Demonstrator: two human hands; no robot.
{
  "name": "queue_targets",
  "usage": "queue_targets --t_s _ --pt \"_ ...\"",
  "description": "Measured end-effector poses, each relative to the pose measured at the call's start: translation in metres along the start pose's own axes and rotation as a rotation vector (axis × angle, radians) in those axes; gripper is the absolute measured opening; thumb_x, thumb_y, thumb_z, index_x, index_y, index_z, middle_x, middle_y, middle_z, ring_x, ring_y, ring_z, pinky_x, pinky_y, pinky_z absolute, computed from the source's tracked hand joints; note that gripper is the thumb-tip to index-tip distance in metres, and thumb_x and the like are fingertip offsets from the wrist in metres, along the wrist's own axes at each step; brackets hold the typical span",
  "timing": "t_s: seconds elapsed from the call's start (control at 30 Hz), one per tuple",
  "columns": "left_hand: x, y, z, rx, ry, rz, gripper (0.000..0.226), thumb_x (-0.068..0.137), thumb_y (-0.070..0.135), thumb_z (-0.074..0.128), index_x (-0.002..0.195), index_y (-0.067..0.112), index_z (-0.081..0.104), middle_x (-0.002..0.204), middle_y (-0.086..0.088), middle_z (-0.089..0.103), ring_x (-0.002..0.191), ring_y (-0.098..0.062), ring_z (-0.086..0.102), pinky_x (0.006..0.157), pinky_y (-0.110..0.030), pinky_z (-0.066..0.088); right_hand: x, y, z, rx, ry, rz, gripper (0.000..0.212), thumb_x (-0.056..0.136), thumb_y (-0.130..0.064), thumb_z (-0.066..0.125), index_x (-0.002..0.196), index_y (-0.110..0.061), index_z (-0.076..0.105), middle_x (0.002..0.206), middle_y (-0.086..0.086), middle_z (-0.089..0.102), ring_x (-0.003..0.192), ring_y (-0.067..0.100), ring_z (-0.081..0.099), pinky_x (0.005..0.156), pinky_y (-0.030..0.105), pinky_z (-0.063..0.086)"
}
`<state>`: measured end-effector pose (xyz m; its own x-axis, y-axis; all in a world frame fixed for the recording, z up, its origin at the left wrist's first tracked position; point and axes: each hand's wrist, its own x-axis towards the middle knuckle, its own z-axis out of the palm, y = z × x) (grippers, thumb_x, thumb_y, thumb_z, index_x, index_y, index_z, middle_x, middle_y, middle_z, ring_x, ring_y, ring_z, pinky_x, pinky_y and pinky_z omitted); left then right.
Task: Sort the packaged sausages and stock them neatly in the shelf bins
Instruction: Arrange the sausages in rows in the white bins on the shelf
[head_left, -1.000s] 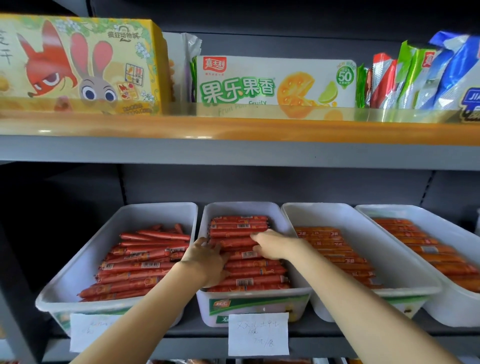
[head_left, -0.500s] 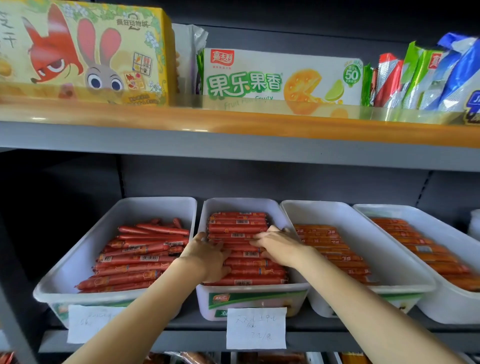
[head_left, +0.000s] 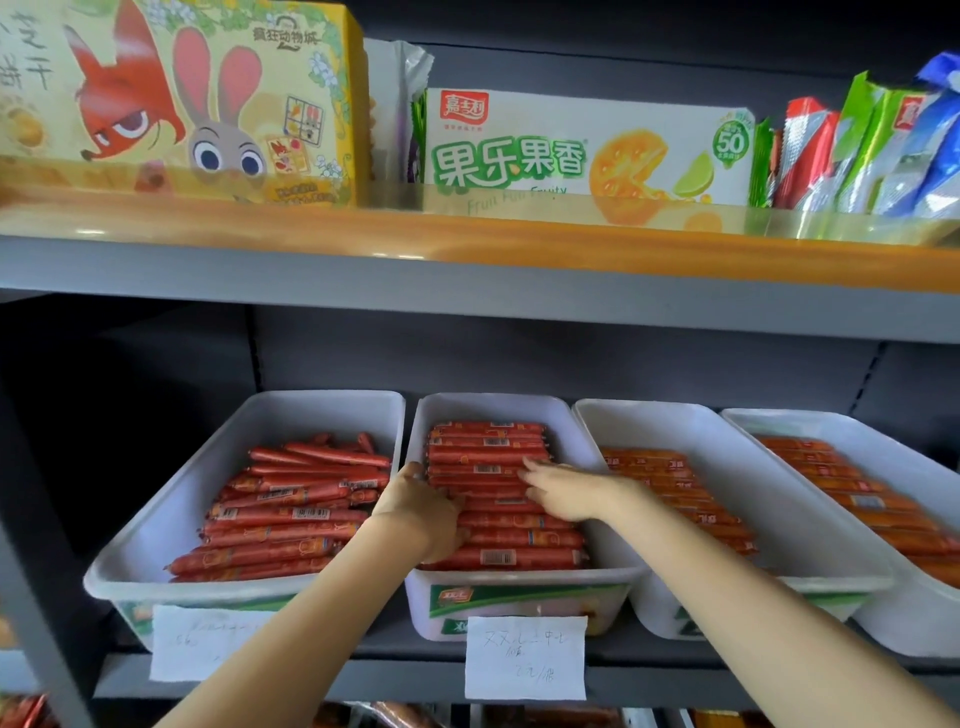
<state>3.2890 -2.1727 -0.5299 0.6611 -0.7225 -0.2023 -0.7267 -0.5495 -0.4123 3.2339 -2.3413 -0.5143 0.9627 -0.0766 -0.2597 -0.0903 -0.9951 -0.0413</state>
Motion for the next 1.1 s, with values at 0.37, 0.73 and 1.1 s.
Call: queue_targets --t_s 0.37,0.73,1.1 --pt "-0.011 -0.003 -0.012 -0.182 0.060 0.092 0.050 0.098 0.052 0.020 0.145 0.037 0.028 0.151 0.002 0.034 0.140 -0.021 0.028 0.115 -0.038 0.010 -0.036 0.004 -0.001 0.025 -0.005 -0.124 0.051 0.087 -0.033 0.064 0.135 -0.022 0.049 0.133 0.002 0.051 0.116 0.020 0.052 0.099 0.034 0.044" --pt "-0.030 -0.008 -0.019 -0.243 -0.021 0.188 0.052 0.094 0.048 0.042 0.144 0.043 0.027 0.148 0.009 0.036 0.139 -0.024 0.021 0.113 -0.030 0.010 -0.037 0.004 0.004 0.052 0.014 -0.133 0.026 0.080 -0.021 0.072 0.104 -0.020 0.061 0.104 -0.001 0.045 0.092 0.021 0.054 0.064 0.019 0.041" --pt "-0.033 -0.007 -0.017 -0.455 0.188 0.099 0.045 0.094 0.047 0.044 0.135 0.028 0.048 0.134 0.002 0.054 0.127 -0.020 0.045 0.109 -0.029 0.024 -0.043 0.001 0.001 0.206 0.052 -0.084 0.031 0.086 -0.029 0.067 0.115 -0.019 0.063 0.115 -0.002 0.060 0.098 0.013 0.055 0.067 0.016 0.040"
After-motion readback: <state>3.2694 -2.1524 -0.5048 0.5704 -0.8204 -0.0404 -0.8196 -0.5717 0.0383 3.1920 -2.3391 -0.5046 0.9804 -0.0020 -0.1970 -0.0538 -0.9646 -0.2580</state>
